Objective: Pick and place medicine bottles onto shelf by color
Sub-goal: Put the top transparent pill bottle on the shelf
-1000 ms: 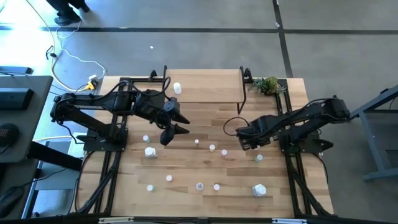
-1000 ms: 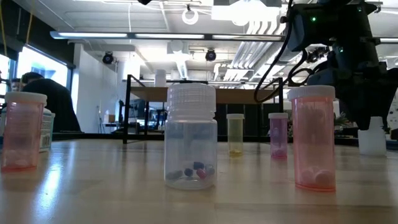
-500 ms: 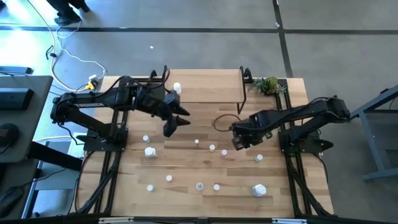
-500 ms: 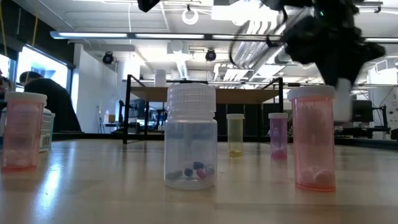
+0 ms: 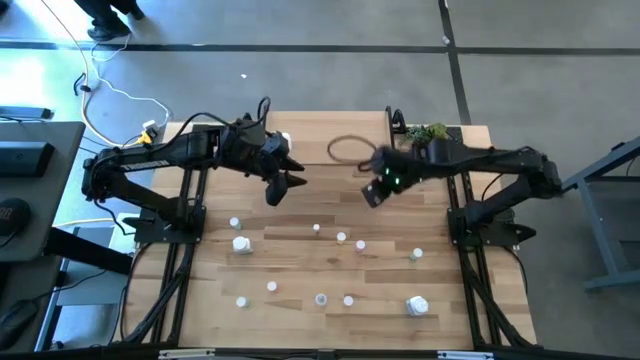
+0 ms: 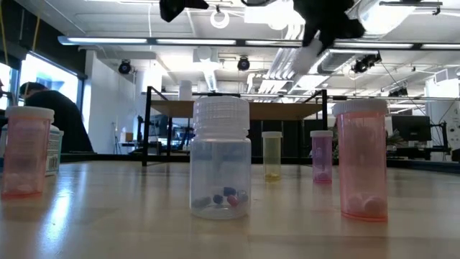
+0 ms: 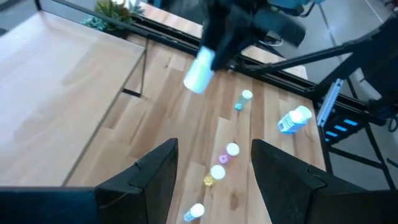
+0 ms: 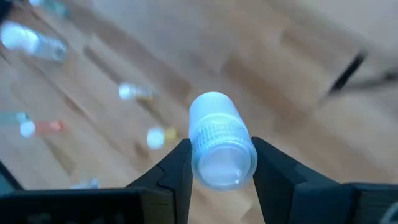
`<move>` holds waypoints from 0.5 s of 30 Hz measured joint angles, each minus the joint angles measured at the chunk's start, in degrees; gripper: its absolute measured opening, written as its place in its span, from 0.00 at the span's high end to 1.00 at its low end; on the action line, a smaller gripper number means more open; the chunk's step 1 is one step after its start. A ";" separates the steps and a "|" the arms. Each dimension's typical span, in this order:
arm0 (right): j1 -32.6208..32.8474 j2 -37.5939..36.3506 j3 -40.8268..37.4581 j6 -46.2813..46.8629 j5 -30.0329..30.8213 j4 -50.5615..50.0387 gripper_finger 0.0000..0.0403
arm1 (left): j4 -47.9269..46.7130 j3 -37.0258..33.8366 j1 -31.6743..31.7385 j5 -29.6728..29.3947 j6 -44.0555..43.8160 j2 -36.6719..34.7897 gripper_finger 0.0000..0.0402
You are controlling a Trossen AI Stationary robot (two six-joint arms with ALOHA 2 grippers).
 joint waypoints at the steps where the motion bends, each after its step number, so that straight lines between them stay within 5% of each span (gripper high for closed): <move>1: -1.29 0.00 1.22 -2.30 0.59 0.01 0.71 | 0.00 0.00 0.47 0.00 0.00 0.00 0.51; 10: -12.12 0.00 11.28 -23.90 5.22 0.04 0.70 | 0.00 0.00 3.57 0.00 -0.02 0.00 0.51; 15: -17.34 0.18 13.95 -35.18 13.43 2.23 0.70 | 0.00 0.00 4.75 0.00 -0.02 0.00 0.51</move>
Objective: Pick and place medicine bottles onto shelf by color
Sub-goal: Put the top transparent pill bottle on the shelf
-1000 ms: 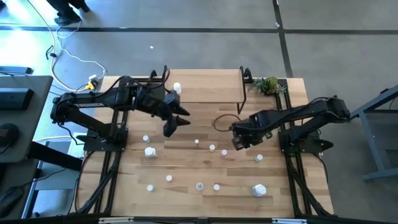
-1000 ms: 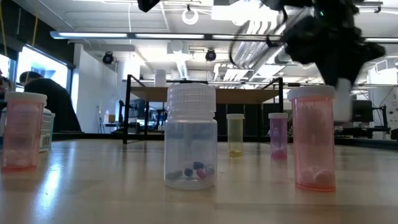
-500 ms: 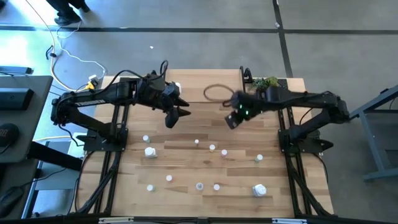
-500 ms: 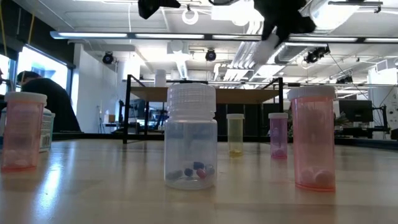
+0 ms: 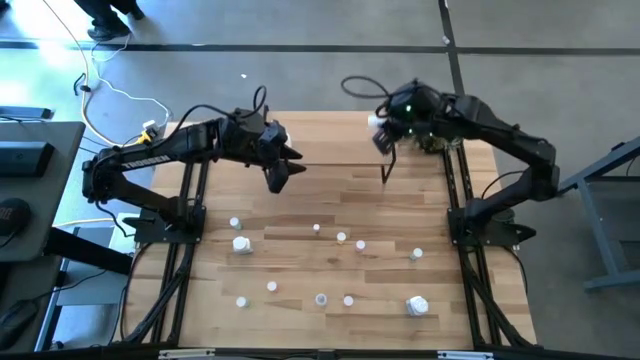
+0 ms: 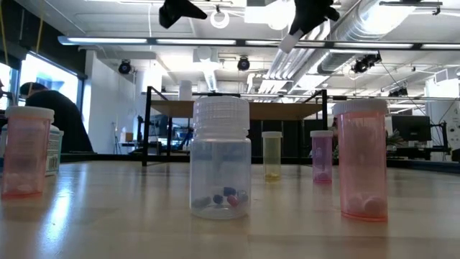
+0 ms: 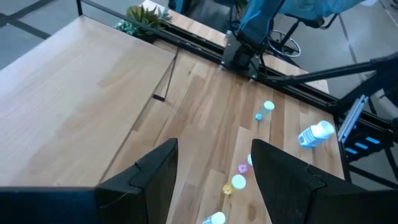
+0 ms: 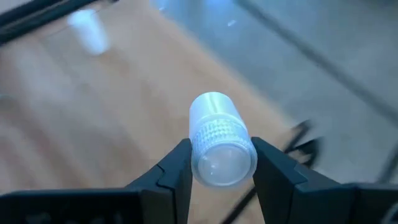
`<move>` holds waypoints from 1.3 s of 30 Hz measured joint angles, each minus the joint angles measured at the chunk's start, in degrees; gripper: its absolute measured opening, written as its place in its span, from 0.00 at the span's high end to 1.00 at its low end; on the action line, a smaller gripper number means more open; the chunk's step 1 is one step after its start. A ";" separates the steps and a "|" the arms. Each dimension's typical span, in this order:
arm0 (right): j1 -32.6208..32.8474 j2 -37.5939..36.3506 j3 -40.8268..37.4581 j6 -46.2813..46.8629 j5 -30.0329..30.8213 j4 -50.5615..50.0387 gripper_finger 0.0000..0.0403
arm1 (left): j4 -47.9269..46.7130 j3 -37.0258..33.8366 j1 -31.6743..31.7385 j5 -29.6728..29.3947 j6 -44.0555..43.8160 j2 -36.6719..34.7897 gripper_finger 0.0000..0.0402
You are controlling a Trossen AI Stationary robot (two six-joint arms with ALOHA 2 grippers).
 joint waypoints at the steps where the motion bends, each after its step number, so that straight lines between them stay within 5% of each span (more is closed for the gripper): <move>1: -0.96 0.24 0.27 -2.10 0.44 0.44 0.70 | 0.00 0.00 0.27 0.00 0.00 0.00 0.51; 16: -4.95 12.85 4.69 -8.51 -6.28 -15.44 0.70 | -2.96 0.02 1.35 0.02 -1.17 0.00 0.51; 26: -4.54 17.90 4.87 -10.75 -11.20 -19.10 0.70 | -3.74 0.02 1.33 0.00 -1.62 -0.02 0.51; 39: -3.78 19.76 4.85 -11.39 -10.54 -20.50 0.70 | -3.74 0.02 1.24 0.86 -1.70 -0.01 0.51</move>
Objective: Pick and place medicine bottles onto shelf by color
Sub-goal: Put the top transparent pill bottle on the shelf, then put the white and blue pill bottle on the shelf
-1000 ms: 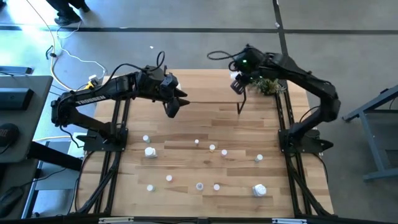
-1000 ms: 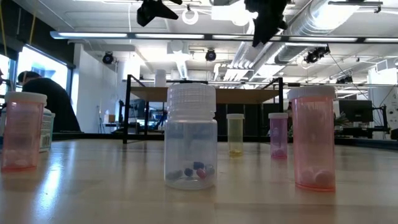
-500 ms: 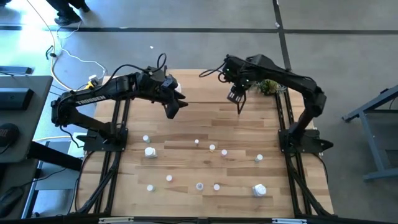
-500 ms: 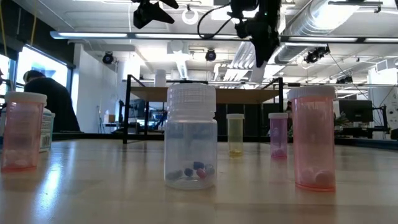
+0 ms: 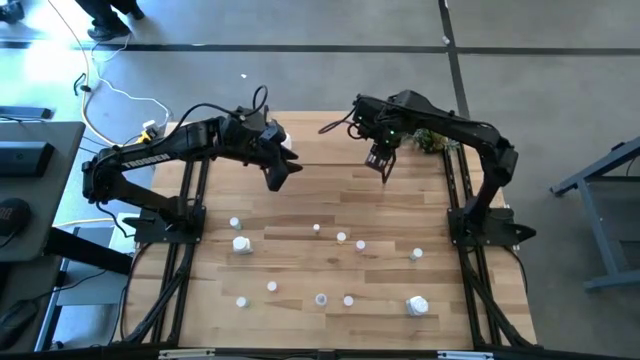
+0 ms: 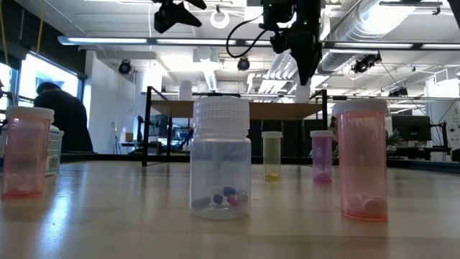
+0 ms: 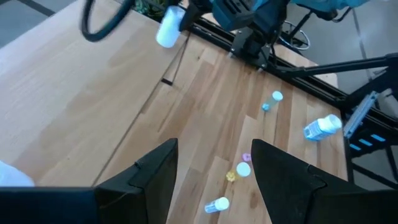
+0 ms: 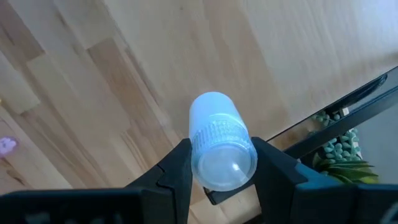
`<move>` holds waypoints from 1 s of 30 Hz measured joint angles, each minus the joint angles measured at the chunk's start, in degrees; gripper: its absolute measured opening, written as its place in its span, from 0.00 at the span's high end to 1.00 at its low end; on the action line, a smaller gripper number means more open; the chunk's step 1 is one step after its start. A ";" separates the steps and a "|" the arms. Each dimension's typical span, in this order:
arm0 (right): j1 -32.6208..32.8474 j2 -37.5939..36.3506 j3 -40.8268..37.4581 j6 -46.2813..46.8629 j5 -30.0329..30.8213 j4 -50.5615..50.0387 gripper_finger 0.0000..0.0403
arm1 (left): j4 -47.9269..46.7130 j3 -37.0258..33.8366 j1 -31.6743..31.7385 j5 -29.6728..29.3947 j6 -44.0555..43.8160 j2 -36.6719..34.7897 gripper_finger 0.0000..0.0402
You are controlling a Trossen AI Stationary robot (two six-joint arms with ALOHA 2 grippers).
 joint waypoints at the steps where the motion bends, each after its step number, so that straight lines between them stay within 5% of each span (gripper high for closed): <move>1: 0.00 0.04 0.00 0.15 0.12 -0.02 0.70 | -0.01 0.00 0.00 0.58 -0.01 0.00 0.51; 8: 0.00 0.08 0.00 0.19 0.27 0.04 0.68 | -1.21 0.00 -0.04 1.08 0.17 -0.01 0.51; 19: -0.05 0.08 0.00 -0.21 1.27 2.48 0.51 | -3.07 0.00 -0.04 1.04 0.20 -0.01 0.51; 30: -0.15 0.04 2.69 -1.29 4.24 3.58 0.49 | -9.28 0.00 -1.01 0.78 0.11 -0.01 0.51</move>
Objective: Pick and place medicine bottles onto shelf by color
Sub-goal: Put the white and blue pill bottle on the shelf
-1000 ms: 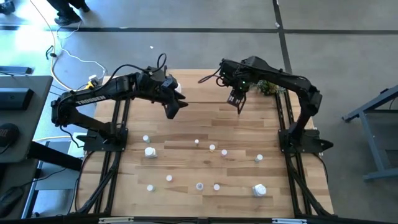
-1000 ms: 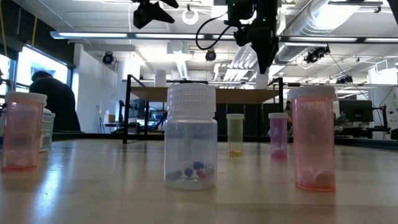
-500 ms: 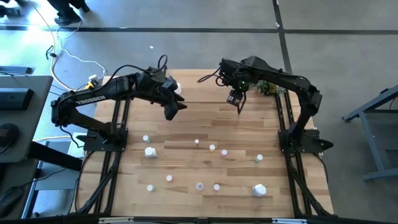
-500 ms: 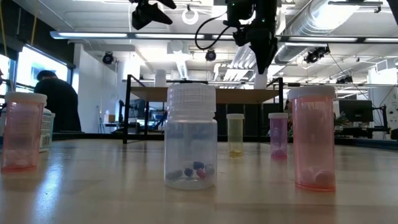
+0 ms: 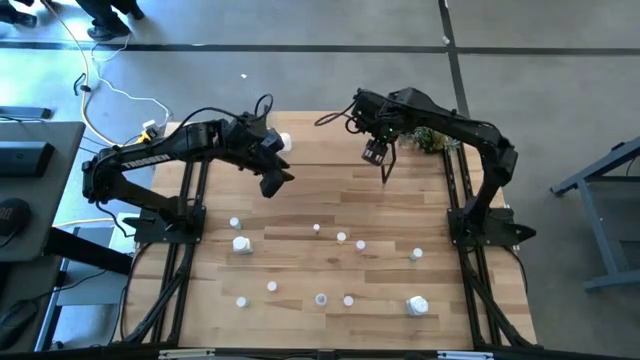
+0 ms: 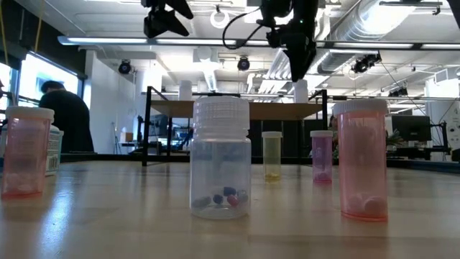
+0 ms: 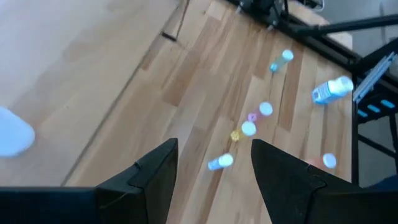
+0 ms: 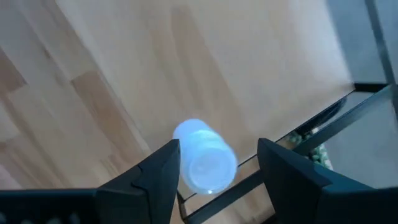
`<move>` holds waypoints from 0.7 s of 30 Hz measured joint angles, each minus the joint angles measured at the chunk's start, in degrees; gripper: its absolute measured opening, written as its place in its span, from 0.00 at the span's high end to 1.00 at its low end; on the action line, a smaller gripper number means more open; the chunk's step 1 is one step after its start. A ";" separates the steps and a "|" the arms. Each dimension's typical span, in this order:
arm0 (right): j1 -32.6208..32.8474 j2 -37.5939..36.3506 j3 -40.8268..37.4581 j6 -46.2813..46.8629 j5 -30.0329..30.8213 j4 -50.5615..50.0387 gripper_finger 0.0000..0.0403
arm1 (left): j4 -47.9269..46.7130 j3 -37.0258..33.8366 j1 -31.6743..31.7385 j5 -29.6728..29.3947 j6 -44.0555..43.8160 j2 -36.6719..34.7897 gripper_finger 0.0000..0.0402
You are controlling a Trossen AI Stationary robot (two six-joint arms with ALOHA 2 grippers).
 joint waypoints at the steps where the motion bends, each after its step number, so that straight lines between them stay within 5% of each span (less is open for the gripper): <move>1: 0.00 0.00 0.88 -0.12 0.00 0.06 0.49 | -0.60 0.00 -0.43 -0.18 -0.22 0.00 0.51; 21: 0.07 -0.07 10.72 3.25 -1.28 0.53 0.49 | -22.51 0.00 -18.84 -4.28 -9.24 0.00 0.51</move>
